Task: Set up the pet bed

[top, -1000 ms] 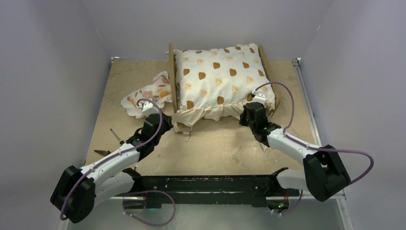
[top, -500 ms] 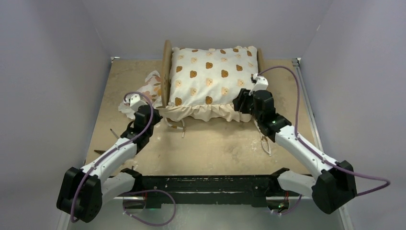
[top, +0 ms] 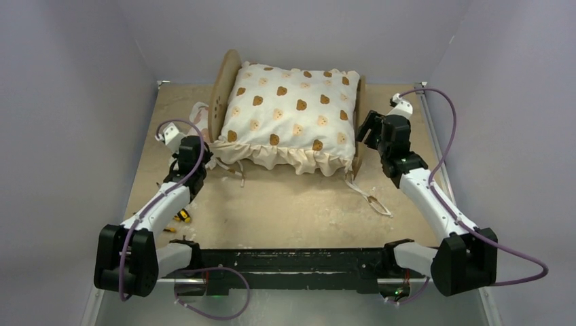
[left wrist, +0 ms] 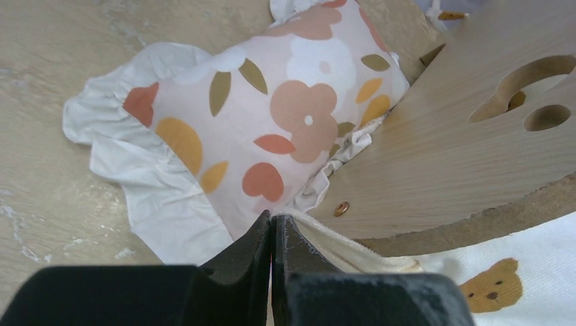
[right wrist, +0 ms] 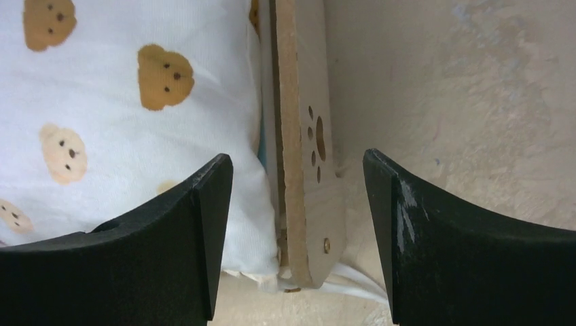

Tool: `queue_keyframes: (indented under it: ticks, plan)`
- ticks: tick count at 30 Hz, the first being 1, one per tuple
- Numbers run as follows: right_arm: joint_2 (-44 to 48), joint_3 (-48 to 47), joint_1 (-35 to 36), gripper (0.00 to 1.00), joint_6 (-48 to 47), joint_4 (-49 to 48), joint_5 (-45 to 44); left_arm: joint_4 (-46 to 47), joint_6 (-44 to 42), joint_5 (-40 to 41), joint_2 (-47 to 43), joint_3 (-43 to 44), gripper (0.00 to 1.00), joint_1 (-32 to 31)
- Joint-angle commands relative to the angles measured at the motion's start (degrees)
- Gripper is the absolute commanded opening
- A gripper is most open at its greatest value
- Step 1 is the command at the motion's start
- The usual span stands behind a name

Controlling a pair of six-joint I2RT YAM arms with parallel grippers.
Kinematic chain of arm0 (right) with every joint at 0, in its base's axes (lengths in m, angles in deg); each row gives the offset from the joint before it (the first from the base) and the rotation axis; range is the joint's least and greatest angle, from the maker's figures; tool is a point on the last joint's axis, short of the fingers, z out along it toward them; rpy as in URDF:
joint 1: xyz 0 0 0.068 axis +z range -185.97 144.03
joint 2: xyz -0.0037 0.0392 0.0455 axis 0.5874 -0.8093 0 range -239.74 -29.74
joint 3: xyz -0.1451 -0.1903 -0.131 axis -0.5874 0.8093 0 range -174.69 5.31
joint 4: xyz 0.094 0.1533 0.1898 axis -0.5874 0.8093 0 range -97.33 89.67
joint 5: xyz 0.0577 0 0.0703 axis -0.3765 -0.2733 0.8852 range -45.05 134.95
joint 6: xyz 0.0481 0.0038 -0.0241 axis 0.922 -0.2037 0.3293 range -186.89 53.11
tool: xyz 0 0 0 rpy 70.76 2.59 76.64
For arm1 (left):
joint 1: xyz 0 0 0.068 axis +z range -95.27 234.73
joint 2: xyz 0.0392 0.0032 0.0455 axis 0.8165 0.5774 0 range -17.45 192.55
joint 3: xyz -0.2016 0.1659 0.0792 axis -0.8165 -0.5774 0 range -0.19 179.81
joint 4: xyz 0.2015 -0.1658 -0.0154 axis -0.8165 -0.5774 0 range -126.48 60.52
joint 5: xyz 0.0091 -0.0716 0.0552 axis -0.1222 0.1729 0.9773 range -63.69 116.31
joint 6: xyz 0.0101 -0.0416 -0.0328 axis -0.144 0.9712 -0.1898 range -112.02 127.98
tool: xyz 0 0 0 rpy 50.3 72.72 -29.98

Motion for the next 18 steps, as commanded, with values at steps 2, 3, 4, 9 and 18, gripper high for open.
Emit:
queue_keyframes:
  ticks: [2, 3, 4, 9, 18]
  plan:
    - [-2.7, 0.9, 0.4, 0.72, -0.8, -4.6, 8.4, -0.1, -0.9, 4.0, -0.1, 3.5, 0.12, 2.9]
    - [-3.2, 1.4, 0.5, 0.72, -0.8, -5.5, 11.1, -0.9, -1.0, 4.3, -0.5, 3.9, 0.22, 3.0]
    - [-3.6, 2.0, 0.5, 0.71, -0.6, -7.2, 14.1, -1.9, -1.1, 4.5, -1.1, 4.3, 0.32, 3.1]
    - [-6.1, 3.6, 3.2, 0.69, 2.2, -13.5, 23.4, -8.2, -1.9, 4.9, -7.4, 6.8, 0.56, 2.9]
    - [-14.4, -4.1, 17.9, 0.69, 6.4, -20.7, 25.2, -17.4, -7.9, 1.3, -11.0, 16.4, 0.68, -11.2]
